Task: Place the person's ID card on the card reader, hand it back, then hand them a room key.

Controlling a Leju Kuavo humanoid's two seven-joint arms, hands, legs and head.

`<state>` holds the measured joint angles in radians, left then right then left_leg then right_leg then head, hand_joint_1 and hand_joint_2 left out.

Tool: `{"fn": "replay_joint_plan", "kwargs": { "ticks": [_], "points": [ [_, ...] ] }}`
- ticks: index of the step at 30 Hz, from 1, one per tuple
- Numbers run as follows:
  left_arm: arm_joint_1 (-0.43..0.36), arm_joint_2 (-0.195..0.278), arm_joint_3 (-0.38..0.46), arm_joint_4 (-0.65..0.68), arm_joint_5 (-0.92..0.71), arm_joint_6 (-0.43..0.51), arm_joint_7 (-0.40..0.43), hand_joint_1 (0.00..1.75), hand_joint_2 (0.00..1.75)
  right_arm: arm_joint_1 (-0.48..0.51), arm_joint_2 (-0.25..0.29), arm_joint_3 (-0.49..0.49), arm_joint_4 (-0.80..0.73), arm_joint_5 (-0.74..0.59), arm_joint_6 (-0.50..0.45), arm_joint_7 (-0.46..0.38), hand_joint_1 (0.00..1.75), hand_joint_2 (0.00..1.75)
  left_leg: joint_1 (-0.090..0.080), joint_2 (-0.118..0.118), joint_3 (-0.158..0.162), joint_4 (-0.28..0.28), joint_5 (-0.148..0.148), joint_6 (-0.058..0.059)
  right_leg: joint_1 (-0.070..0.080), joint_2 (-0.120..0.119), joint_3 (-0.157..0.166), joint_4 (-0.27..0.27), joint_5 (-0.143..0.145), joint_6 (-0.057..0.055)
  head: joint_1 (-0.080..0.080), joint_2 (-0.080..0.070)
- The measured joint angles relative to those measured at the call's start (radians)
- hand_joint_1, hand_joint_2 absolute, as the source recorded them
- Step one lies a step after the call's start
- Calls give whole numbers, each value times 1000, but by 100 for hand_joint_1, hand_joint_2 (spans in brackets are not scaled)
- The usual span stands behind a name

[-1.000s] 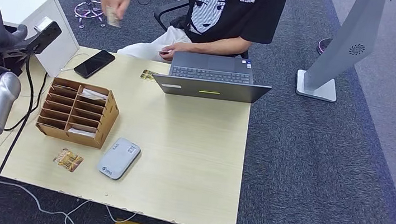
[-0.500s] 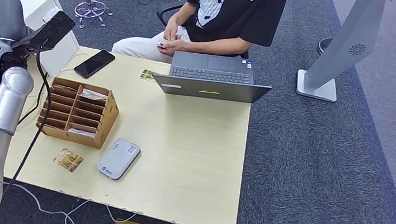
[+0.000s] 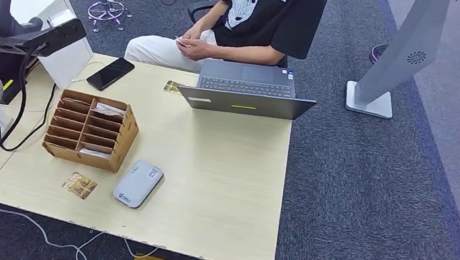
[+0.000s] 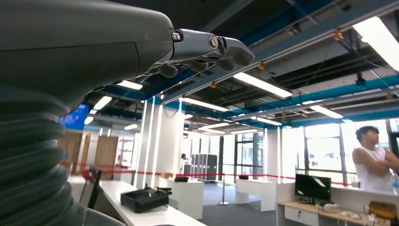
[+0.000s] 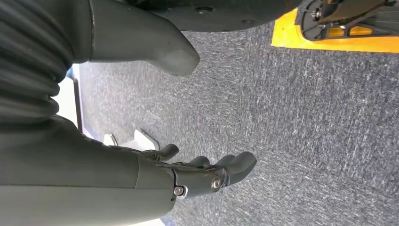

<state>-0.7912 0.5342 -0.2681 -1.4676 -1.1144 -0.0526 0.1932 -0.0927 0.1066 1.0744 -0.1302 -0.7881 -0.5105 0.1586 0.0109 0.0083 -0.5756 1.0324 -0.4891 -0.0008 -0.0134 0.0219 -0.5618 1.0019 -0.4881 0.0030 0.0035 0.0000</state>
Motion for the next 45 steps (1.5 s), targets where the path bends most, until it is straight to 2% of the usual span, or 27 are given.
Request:
{"fn": "replay_joint_plan", "kwargs": {
  "ticks": [4, 10, 13, 16, 20, 22, 24, 27, 29, 31, 33, 35, 38, 41, 45],
  "points": [
    [45, 74, -43, -127, -2, -52, 18, 0, 175, 0, 3, -5, 0, -9, -5, -5, 0, 175, 0, 0, 0, 0, 0, 0, 0, 0, 0, 0, 0, 0, 0, 0],
    [63, 131, -67, -204, -1, -70, 22, 0, 175, 0, 4, -7, 1, -11, -6, -7, 0, 175, 0, -1, 0, 0, 0, 0, 0, -1, 0, 0, 0, 0, 0, 0],
    [63, 180, -90, -236, 15, -144, 15, 0, 175, 0, 6, -11, 2, -23, -7, -9, 0, 175, 0, 0, 0, 0, 0, 0, 0, 0, 0, 0, 0, 0, 0, 0],
    [65, 256, -119, -287, 101, -196, -41, 0, 175, 1, 6, -14, 4, -30, -5, -10, 0, 175, 0, 0, 0, 0, 0, 0, 0, 0, 0, 0, 0, 0, 0, 0],
    [99, 355, -132, -362, 353, -221, -178, 0, 175, 0, 6, -14, 5, -30, 4, -14, 0, 175, 0, 0, -1, -1, 0, -1, 0, 0, 0, 0, 0, -1, 0, 0],
    [158, 423, -131, -409, 487, -210, -229, 0, 175, 0, 6, -14, 6, -29, 9, -16, 0, 175, 0, 2, -1, -1, -1, -1, 0, 1, 0, 1, -1, -1, 0, 0],
    [255, 509, -107, -460, 598, -195, -255, 0, 175, 0, 6, -14, 7, -29, 14, -16, 0, 175, 0, 3, 0, -1, -1, -2, 0, 2, 0, 1, -1, -2, 0, 0],
    [454, 645, 18, -530, 730, -224, -269, 0, 175, 1, 6, -10, 10, -29, 23, -15, 0, 175, 1, 4, 0, -1, -2, -3, 0, 2, -2, 1, -2, -3, -1, 0],
    [567, 692, 126, -561, 763, -262, -280, 0, 175, 0, 6, -7, 12, -29, 27, -13, 0, 175, 1, 0, -1, -1, -2, -3, 0, 0, -1, 0, -3, -3, -2, 0],
    [681, 708, 226, -583, 748, -285, -299, 0, 175, -2, 6, -2, 13, -29, 28, -13, 0, 175, 0, -2, 0, -1, -2, -3, 0, -1, 0, 0, -3, -3, -2, 0],
    [824, 700, 332, -604, 702, -287, -329, 0, 175, -3, 6, 2, 14, -31, 31, -13, 0, 175, 0, -1, 1, -1, -2, -3, 0, -1, 1, 0, -4, -3, -2, 0],
    [968, 672, 434, -626, 641, -265, -350, 0, 175, -4, 6, 6, 14, -35, 33, -12, 0, 175, 1, -1, 1, -1, -2, -3, 0, 0, 1, 0, -3, -3, -2, 0],
    [1141, 631, 548, -645, 583, -225, -341, 0, 175, -5, 6, 16, 15, -42, 33, -9, 0, 175, 1, -1, 1, -1, -2, -3, 0, -1, 1, 0, -3, -3, -2, 0],
    [1239, 606, 614, -649, 555, -212, -307, 0, 175, -5, 6, 25, 16, -43, 33, -7, 0, 175, 1, -4, 1, -1, -2, -3, 0, -4, 2, 0, -4, -3, -2, 0],
    [1287, 589, 644, -649, 546, -210, -289, 0, 175, -6, 6, 30, 16, -42, 32, -7, 0, 175, 1, -5, 1, -1, -2, -3, 0, -6, 3, 0, -4, -3, -2, 0]
  ]
}}
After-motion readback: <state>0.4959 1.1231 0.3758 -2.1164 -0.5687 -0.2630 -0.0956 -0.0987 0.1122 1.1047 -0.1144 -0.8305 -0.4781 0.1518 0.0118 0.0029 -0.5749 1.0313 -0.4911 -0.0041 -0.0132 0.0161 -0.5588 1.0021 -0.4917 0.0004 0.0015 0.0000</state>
